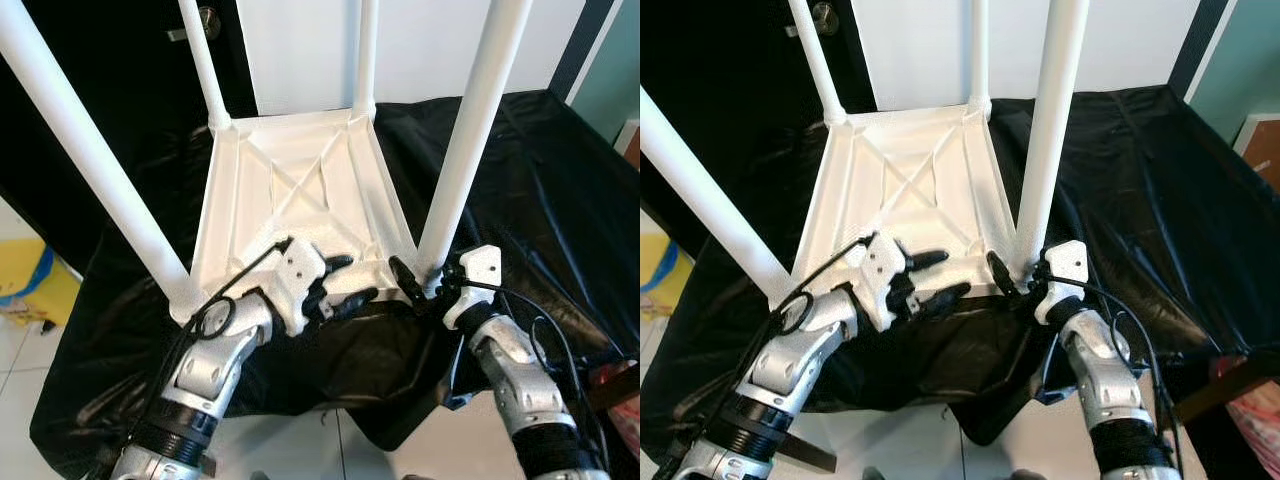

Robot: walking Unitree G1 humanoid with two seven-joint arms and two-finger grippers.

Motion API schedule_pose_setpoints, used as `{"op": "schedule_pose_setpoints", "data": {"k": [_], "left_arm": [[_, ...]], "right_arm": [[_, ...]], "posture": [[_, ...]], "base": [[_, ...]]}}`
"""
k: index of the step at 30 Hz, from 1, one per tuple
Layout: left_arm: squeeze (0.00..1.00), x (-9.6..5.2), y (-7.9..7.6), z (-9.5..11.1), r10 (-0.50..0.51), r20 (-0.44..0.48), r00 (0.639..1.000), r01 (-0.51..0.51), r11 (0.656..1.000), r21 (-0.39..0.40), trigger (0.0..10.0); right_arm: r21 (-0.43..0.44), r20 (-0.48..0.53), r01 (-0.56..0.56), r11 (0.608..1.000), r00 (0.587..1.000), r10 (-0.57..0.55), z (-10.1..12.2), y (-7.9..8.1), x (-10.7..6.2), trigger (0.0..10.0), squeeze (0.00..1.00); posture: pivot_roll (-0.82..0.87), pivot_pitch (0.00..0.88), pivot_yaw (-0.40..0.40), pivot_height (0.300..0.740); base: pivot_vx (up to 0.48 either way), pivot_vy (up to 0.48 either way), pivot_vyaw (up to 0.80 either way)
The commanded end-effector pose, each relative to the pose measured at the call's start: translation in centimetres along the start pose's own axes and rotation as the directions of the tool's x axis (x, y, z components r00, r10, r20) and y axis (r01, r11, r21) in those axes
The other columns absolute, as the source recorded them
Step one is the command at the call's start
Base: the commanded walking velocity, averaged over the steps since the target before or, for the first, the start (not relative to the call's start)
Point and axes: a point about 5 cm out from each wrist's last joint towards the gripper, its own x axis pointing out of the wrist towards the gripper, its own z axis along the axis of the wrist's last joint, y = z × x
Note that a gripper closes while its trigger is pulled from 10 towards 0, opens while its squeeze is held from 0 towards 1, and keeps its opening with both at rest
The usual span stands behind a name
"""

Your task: Building children table

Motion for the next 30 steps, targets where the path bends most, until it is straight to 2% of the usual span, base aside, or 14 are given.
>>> {"op": "schedule_pose_setpoints", "data": {"k": [1, 4, 9, 10, 11, 13, 14, 24, 25, 30], "left_arm": [[0.0, 0.2, -0.1, -0.5, 0.036, -0.027, 0.999, -0.035, 0.999, 0.028, 10.0], [0.0, 0.7, -0.3, -0.2, 0.005, -0.017, 1.0, -0.005, 1.0, 0.014, 10.0], [0.0, 1.0, -0.5, 0.1, -0.011, -0.004, 1.0, 0.011, 1.0, 0.018, 10.0], [0.0, 1.1, -0.5, 0.2, -0.016, -0.001, 1.0, 0.016, 1.0, 0.021, 10.0], [0.0, 1.2, -0.7, 0.3, -0.025, 0.003, 1.0, 0.025, 0.999, 0.026, 10.0], [0.0, 1.3, -0.7, 0.3, -0.031, 0.007, 1.0, 0.03, 0.999, 0.032, 10.0], [0.0, 1.4, -0.8, 0.4, -0.036, 0.01, 0.999, 0.036, 0.999, 0.034, 10.0], [0.0, 1.5, -1.1, 0.4, -0.049, 0.021, 0.999, 0.048, 0.998, 0.042, 10.0], [0.0, 1.5, -1.2, 0.4, -0.05, 0.024, 0.998, 0.049, 0.998, 0.041, 10.0], [0.0, 1.6, -1.1, 0.5, -0.046, 0.028, 0.999, 0.045, 0.998, 0.038, 10.0]], "right_arm": [[-0.01, -0.015, -0.041, 0.999, 0.999, 0.041, -0.2, 0.0, 0.2, 10.0, 0.0], [-0.036, -0.052, -0.118, 0.992, 0.992, 0.117, -0.2, -0.7, 1.3, 10.0, 0.0], [-0.059, -0.06, -0.158, 0.986, 0.986, 0.154, 0.0, -0.8, 2.0, 10.0, 0.0], [-0.07, -0.063, -0.174, 0.982, 0.983, 0.17, 0.1, -0.8, 2.2, 8.9, 0.0], [-0.079, -0.067, -0.19, 0.979, 0.98, 0.185, 0.1, -0.7, 2.4, 2.9, 0.0], [-0.085, -0.069, -0.201, 0.976, 0.978, 0.196, 0.1, -0.7, 2.5, 2.9, 0.0], [-0.087, -0.074, -0.208, 0.974, 0.977, 0.202, 0.0, -0.8, 2.5, 0.0, 0.0], [-0.059, -0.109, -0.213, 0.975, 0.972, 0.206, -0.9, -1.4, 1.9, 0.0, 0.0], [-0.052, -0.115, -0.193, 0.98, 0.976, 0.187, -1.1, -1.6, 1.8, 10.0, 0.0], [-0.027, -0.124, -0.132, 0.991, 0.984, 0.128, -1.4, -1.9, 1.6, 10.0, 0.0]], "posture": [[-0.1, 0.02, 0.051, 0.74], [-0.1, 0.014, 0.052, 0.74], [-0.09, 0.011, 0.051, 0.74], [-0.09, 0.011, 0.05, 0.74], [-0.09, 0.01, 0.048, 0.74], [-0.08, 0.009, 0.046, 0.74], [-0.08, 0.009, 0.046, 0.74], [-0.09, 0.015, 0.045, 0.74], [-0.09, 0.018, 0.044, 0.74], [-0.09, 0.022, 0.042, 0.74]], "base": [[0.0, 0.0, 0.0], [0.0, 0.0, 0.0], [0.0, 0.0, 0.0], [0.0, 0.0, 0.0], [0.0, 0.0, 0.0], [0.0, 0.0, 0.0], [0.0, 0.0, 0.0], [0.0, 0.0, 0.0], [0.0, 0.0, 0.0], [0.0, 0.0, 0.0]]}}
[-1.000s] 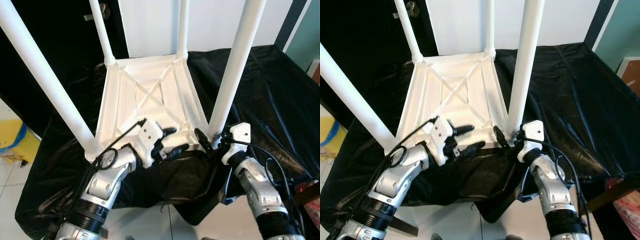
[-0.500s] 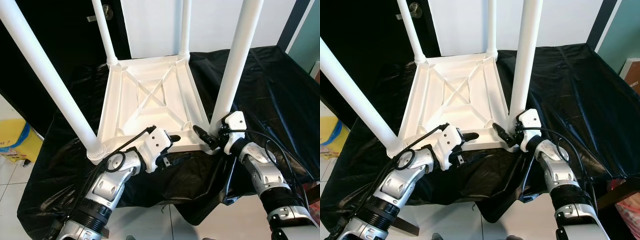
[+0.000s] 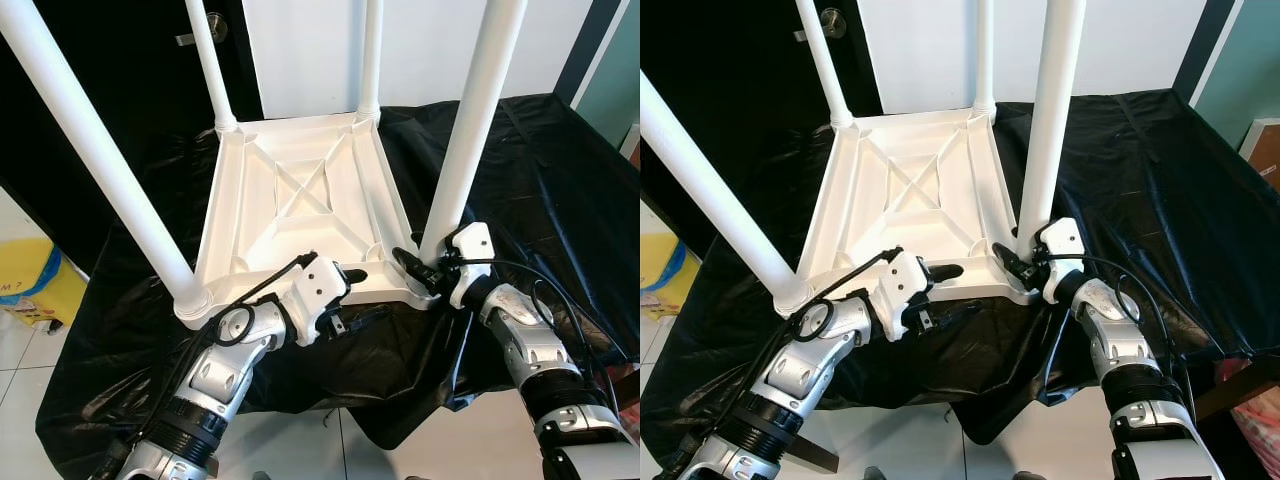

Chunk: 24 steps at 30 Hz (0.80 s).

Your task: Building children table

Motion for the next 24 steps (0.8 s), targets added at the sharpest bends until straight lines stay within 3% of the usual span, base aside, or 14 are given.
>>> {"op": "schedule_pose_setpoints", "data": {"k": [1, 6, 9, 11, 14, 16, 20, 23, 24], "left_arm": [[0.0, 0.1, 0.1, 0.0, 0.007, -0.001, 1.0, -0.007, 1.0, 0.009, 10.0], [0.0, 0.0, 0.3, 0.1, 0.022, 0.009, 1.0, -0.022, 1.0, 0.0, 10.0], [0.0, -0.1, 0.2, 0.1, 0.028, 0.015, 1.0, -0.027, 1.0, -0.01, 10.0], [0.0, -0.1, 0.2, 0.1, 0.028, 0.015, 1.0, -0.027, 1.0, -0.01, 10.0], [0.0, -0.2, 0.1, 0.0, 0.028, 0.017, 0.999, -0.028, 0.999, -0.02, 10.0], [0.0, -0.3, 0.0, -0.1, 0.03, 0.018, 0.999, -0.029, 0.999, -0.034, 10.0], [0.0, -0.3, -0.1, -0.1, 0.029, 0.018, 0.999, -0.028, 0.999, -0.038, 10.0], [0.0, -0.2, -0.1, -0.1, 0.027, 0.022, 0.999, -0.027, 0.999, -0.039, 10.0], [0.0, -0.2, -0.1, -0.1, 0.027, 0.022, 0.999, -0.027, 0.999, -0.039, 10.0]], "right_arm": [[0.038, -0.069, 0.05, 0.998, 0.996, -0.048, -1.4, -0.1, -0.6, 10.0, 0.0], [0.065, -0.095, 0.147, 0.987, 0.986, -0.14, -1.8, 0.1, -0.6, 10.0, 0.0], [0.079, -0.102, 0.274, 0.959, 0.959, -0.265, -2.1, 0.8, -0.7, 10.0, 0.0], [0.079, -0.102, 0.274, 0.959, 0.959, -0.265, -2.1, 0.8, -0.7, 10.0, 0.0], [0.098, -0.097, 0.352, 0.931, 0.934, -0.343, -2.2, 1.5, -0.9, 10.0, 0.0], [0.107, -0.106, 0.44, 0.892, 0.897, -0.43, -2.4, 2.3, -1.0, 10.0, 0.0], [0.097, -0.112, 0.491, 0.866, 0.87, -0.481, -2.4, 2.8, -1.0, 10.0, 0.0], [0.12, -0.124, 0.585, 0.802, 0.811, -0.572, -2.3, 4.0, -0.6, 10.0, 0.0], [0.12, -0.124, 0.585, 0.802, 0.811, -0.572, -2.3, 4.0, -0.6, 10.0, 0.0]], "posture": [[-0.09, 0.023, 0.039, 0.74], [-0.1, 0.026, 0.036, 0.74], [-0.1, 0.028, 0.037, 0.74], [-0.1, 0.028, 0.037, 0.74], [-0.1, 0.03, 0.039, 0.74], [-0.11, 0.031, 0.038, 0.74], [-0.11, 0.031, 0.037, 0.74], [-0.11, 0.026, 0.036, 0.74], [-0.11, 0.026, 0.036, 0.74]], "base": [[0.0, 0.0, 0.0], [0.0, 0.0, 0.0], [0.0, 0.0, 0.0], [0.0, 0.0, 0.0], [0.0, 0.0, 0.0], [0.0, 0.0, 0.0], [0.0, 0.0, 0.0], [0.0, 0.0, 0.0], [0.0, 0.0, 0.0]]}}
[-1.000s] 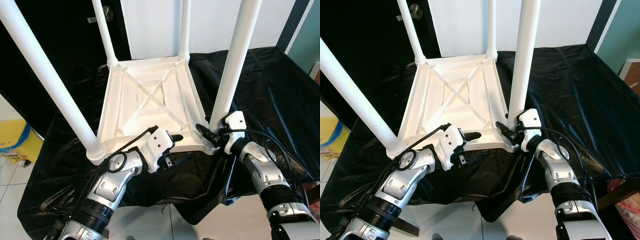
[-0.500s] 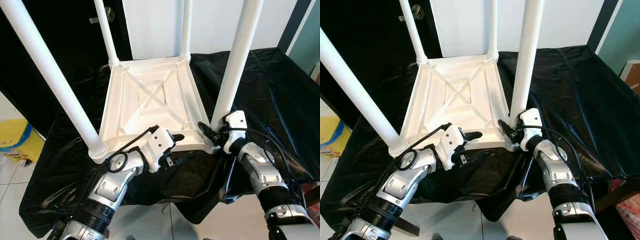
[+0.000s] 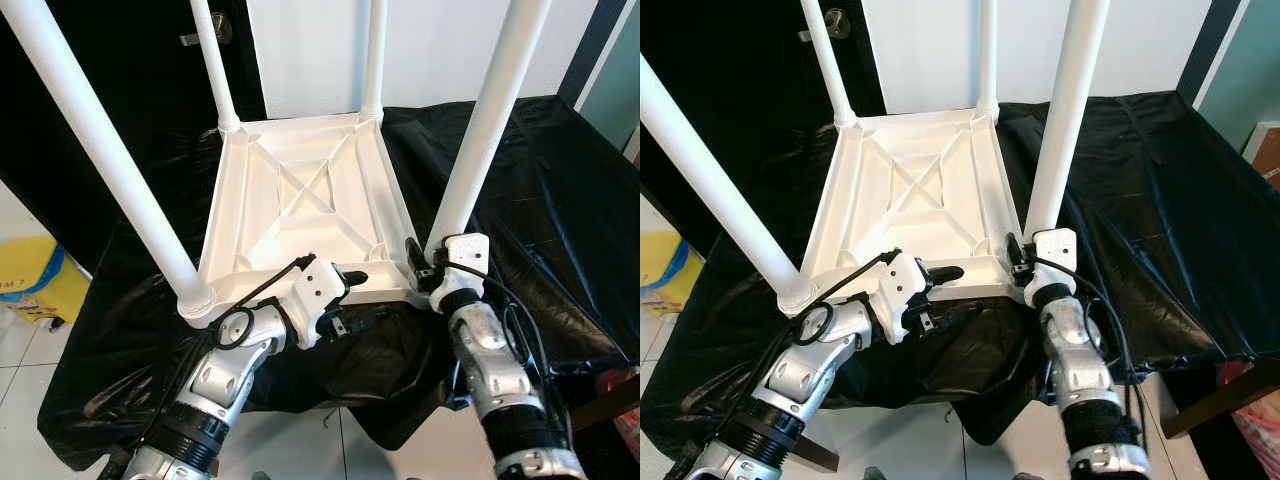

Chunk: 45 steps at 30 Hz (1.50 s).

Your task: Building children table

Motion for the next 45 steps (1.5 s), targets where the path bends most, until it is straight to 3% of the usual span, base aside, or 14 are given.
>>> {"op": "schedule_pose_setpoints", "data": {"k": [1, 8, 13, 14, 16, 17, 22, 26, 31, 32, 35, 36, 41, 45], "left_arm": [[0.0, -0.1, 0.2, 0.0, 0.02, -0.001, 1.0, -0.02, 1.0, -0.002, 10.0], [0.0, 0.0, 0.5, 0.4, 0.036, 0.019, 0.999, -0.035, 0.999, -0.015, 10.0], [0.0, 0.1, 0.7, 0.5, 0.026, 0.019, 0.999, -0.026, 1.0, -0.012, 10.0], [0.0, 0.1, 0.7, 0.5, 0.026, 0.02, 0.999, -0.026, 1.0, -0.011, 10.0], [0.0, 0.0, 0.8, 0.6, 0.026, 0.02, 0.999, -0.026, 1.0, -0.011, 10.0], [0.0, 0.0, 0.8, 0.6, 0.026, 0.02, 0.999, -0.025, 1.0, -0.011, 10.0], [0.0, 0.0, 0.9, 0.5, 0.026, 0.02, 0.999, -0.026, 1.0, -0.011, 10.0], [0.0, 0.2, 0.8, 0.6, 0.02, 0.021, 1.0, -0.019, 1.0, -0.013, 10.0], [0.0, 0.1, 0.8, 0.6, 0.019, 0.022, 1.0, -0.019, 1.0, -0.013, 10.0], [0.0, 0.1, 0.9, 0.7, 0.019, 0.022, 1.0, -0.019, 1.0, -0.014, 10.0], [0.0, 0.1, 0.9, 0.7, 0.019, 0.022, 1.0, -0.019, 1.0, -0.014, 10.0], [0.0, 0.0, 0.9, 0.7, 0.018, 0.022, 1.0, -0.018, 1.0, -0.013, 10.0], [0.0, 0.1, 1.0, 0.7, 0.015, 0.022, 1.0, -0.015, 1.0, -0.013, 10.0], [0.0, 0.3, 1.0, 0.9, 0.005, 0.027, 1.0, -0.005, 1.0, -0.008, 10.0]], "right_arm": [[0.022, -0.113, 0.085, 0.996, 0.99, -0.082, -2.1, 0.1, -1.0, 10.0, 0.0], [0.052, -0.073, 0.019, 0.998, 0.997, -0.015, -1.2, 2.8, -1.3, 10.0, 0.0], [0.056, -0.027, -0.018, 0.998, 0.999, 0.02, -0.4, 2.9, -1.3, 10.0, 0.0], [0.054, -0.019, -0.022, 0.998, 1.0, 0.023, -0.3, 2.9, -1.4, 10.0, 0.11], [0.052, -0.013, -0.017, 0.999, 1.0, 0.018, -0.1, 2.9, -1.4, 10.0, 0.11], [0.051, -0.011, -0.017, 0.999, 1.0, 0.017, -0.1, 2.8, -1.5, 10.0, 1.0], [0.048, -0.012, -0.007, 0.999, 1.0, 0.008, 0.1, 2.8, -1.6, 10.0, 1.0], [0.037, 0.037, -0.149, 0.988, 0.988, 0.148, 0.9, 1.2, -1.7, 10.0, 1.0], [0.031, 0.045, -0.22, 0.975, 0.975, 0.219, 1.3, -0.1, -1.8, 10.0, 1.0], [0.019, 0.038, -0.289, 0.957, 0.957, 0.288, 1.4, -0.9, -1.7, 10.0, 0.62], [0.018, 0.032, -0.318, 0.948, 0.948, 0.317, 1.4, -1.1, -1.7, 10.0, 0.62], [0.004, 0.028, -0.376, 0.927, 0.926, 0.375, 1.6, -1.4, -1.7, 10.0, 0.0], [-0.032, -0.013, -0.518, 0.855, 0.856, 0.518, 1.6, -1.5, -1.6, 10.0, 0.0], [-0.096, -0.103, -0.669, 0.738, 0.744, 0.661, 1.5, -1.0, -0.4, 10.0, 0.0]], "posture": [[-0.12, 0.024, 0.039, 0.74], [-0.13, 0.027, 0.056, 0.74], [-0.13, 0.032, 0.061, 0.74], [-0.13, 0.034, 0.064, 0.74], [-0.13, 0.035, 0.065, 0.74], [-0.13, 0.034, 0.066, 0.74], [-0.13, 0.034, 0.066, 0.74], [-0.14, 0.037, 0.07, 0.74], [-0.14, 0.038, 0.069, 0.74], [-0.14, 0.038, 0.071, 0.74], [-0.14, 0.038, 0.071, 0.74], [-0.14, 0.037, 0.073, 0.74], [-0.15, 0.035, 0.077, 0.74], [-0.14, 0.032, 0.08, 0.74]], "base": [[0.0, 0.0, 0.0], [0.0, 0.0, 0.0], [0.0, 0.0, 0.0], [0.0, 0.0, 0.0], [0.0, 0.0, 0.0], [0.0, 0.0, 0.0], [0.0, 0.0, 0.0], [0.0, 0.0, 0.0], [0.0, 0.0, 0.0], [0.0, 0.0, 0.0], [0.0, 0.0, 0.0], [0.0, 0.0, 0.0], [0.0, 0.0, 0.0], [0.0, 0.0, 0.0]]}}
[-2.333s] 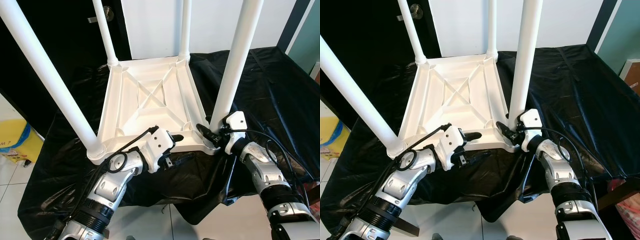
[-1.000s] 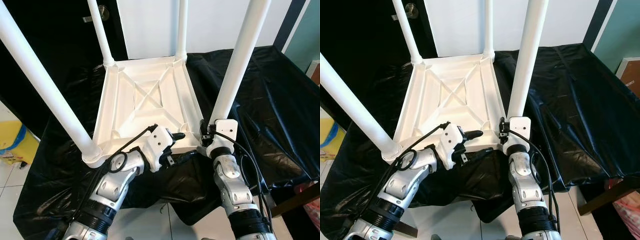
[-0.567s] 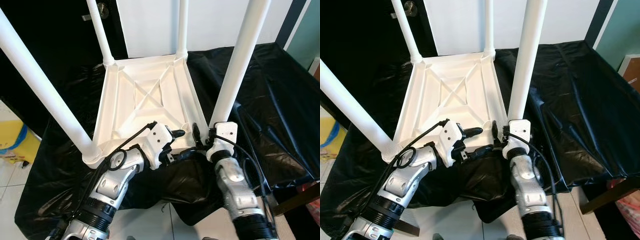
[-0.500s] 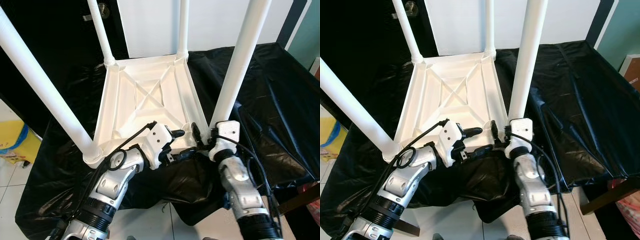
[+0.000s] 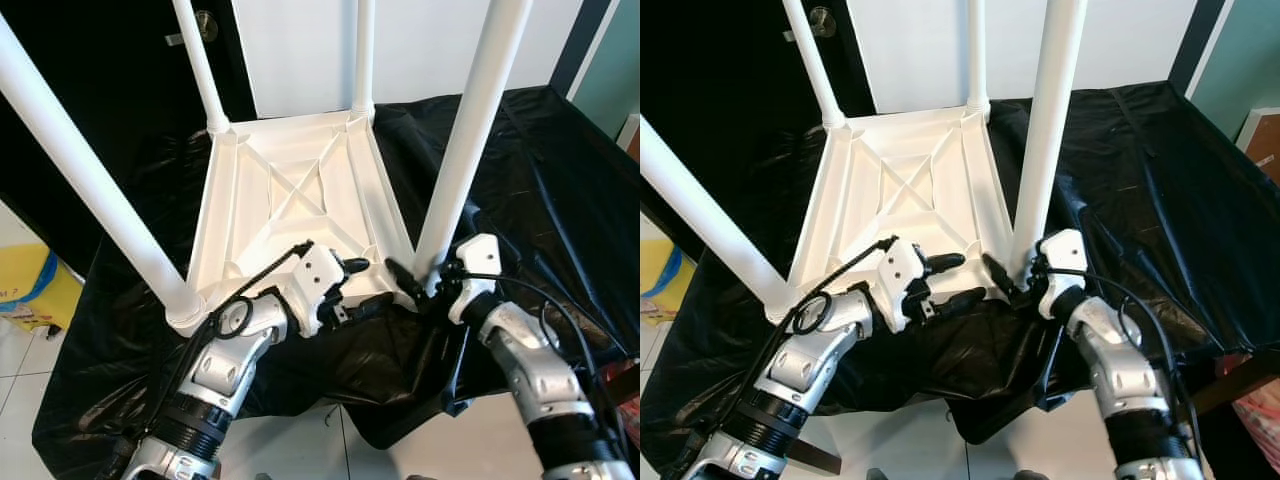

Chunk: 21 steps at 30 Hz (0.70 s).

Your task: Building children table

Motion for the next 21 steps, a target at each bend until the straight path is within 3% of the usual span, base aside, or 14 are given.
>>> {"op": "schedule_pose_setpoints", "data": {"k": [1, 4, 5, 6, 7, 14, 15, 16, 21], "left_arm": [[0.0, 0.0, 0.1, 0.0, -0.009, -0.01, 1.0, 0.009, 1.0, -0.002, 10.0], [0.0, 0.0, 0.1, 0.1, -0.01, -0.009, 1.0, 0.01, 1.0, 0.0, 10.0], [0.0, 0.0, 0.1, 0.1, -0.009, -0.009, 1.0, 0.009, 1.0, 0.001, 10.0], [0.0, 0.0, 0.1, 0.1, -0.009, -0.009, 1.0, 0.009, 1.0, 0.001, 10.0], [0.0, -0.2, 0.1, 0.1, -0.006, -0.01, 1.0, 0.006, 1.0, 0.002, 10.0], [0.0, -0.4, 0.0, 0.0, -0.004, -0.013, 1.0, 0.004, 1.0, -0.001, 10.0], [0.0, -0.4, 0.0, 0.0, -0.006, -0.014, 1.0, 0.006, 1.0, -0.003, 10.0], [0.0, -0.4, 0.0, -0.1, -0.007, -0.015, 1.0, 0.007, 1.0, -0.004, 10.0], [0.0, -0.3, -0.1, -0.1, -0.009, -0.015, 1.0, 0.009, 1.0, -0.005, 10.0]], "right_arm": [[-0.004, -0.024, -0.058, 0.998, 0.998, 0.057, -0.4, 0.6, 0.4, 10.0, 0.0], [-0.016, -0.045, -0.089, 0.996, 0.995, 0.088, -0.6, 0.4, 0.8, 10.0, 0.0], [-0.022, -0.055, -0.094, 0.995, 0.994, 0.093, -0.7, 0.3, 0.9, 8.6, 0.0], [-0.022, -0.055, -0.094, 0.995, 0.994, 0.093, -0.7, 0.3, 0.9, 8.6, 0.0], [-0.021, -0.074, -0.103, 0.994, 0.992, 0.101, -1.2, 0.2, 0.8, 0.0, 0.0], [-0.01, -0.095, -0.103, 0.995, 0.99, 0.101, -1.8, 0.0, 0.3, 0.0, 0.0], [-0.006, -0.11, -0.096, 0.995, 0.989, 0.094, -2.3, -0.1, 0.1, 3.3, 0.0], [-0.008, -0.116, -0.087, 0.996, 0.99, 0.086, -2.5, -0.1, 0.0, 10.0, 0.0], [-0.006, -0.122, -0.068, 0.998, 0.99, 0.067, -2.8, -0.2, -0.1, 10.0, 0.0]], "posture": [[-0.14, 0.032, 0.08, 0.74], [-0.14, 0.031, 0.079, 0.74], [-0.13, 0.03, 0.078, 0.74], [-0.13, 0.03, 0.078, 0.74], [-0.13, 0.035, 0.077, 0.74], [-0.13, 0.038, 0.078, 0.74], [-0.13, 0.039, 0.079, 0.74], [-0.13, 0.039, 0.08, 0.74], [-0.13, 0.041, 0.082, 0.74]], "base": [[0.0, 0.0, 0.0], [0.0, 0.0, 0.0], [0.0, 0.0, 0.0], [0.0, 0.0, 0.0], [0.0, 0.0, 0.0], [0.0, 0.0, 0.0], [0.0, 0.0, 0.0], [0.0, 0.0, 0.0], [0.0, 0.0, 0.0]]}}
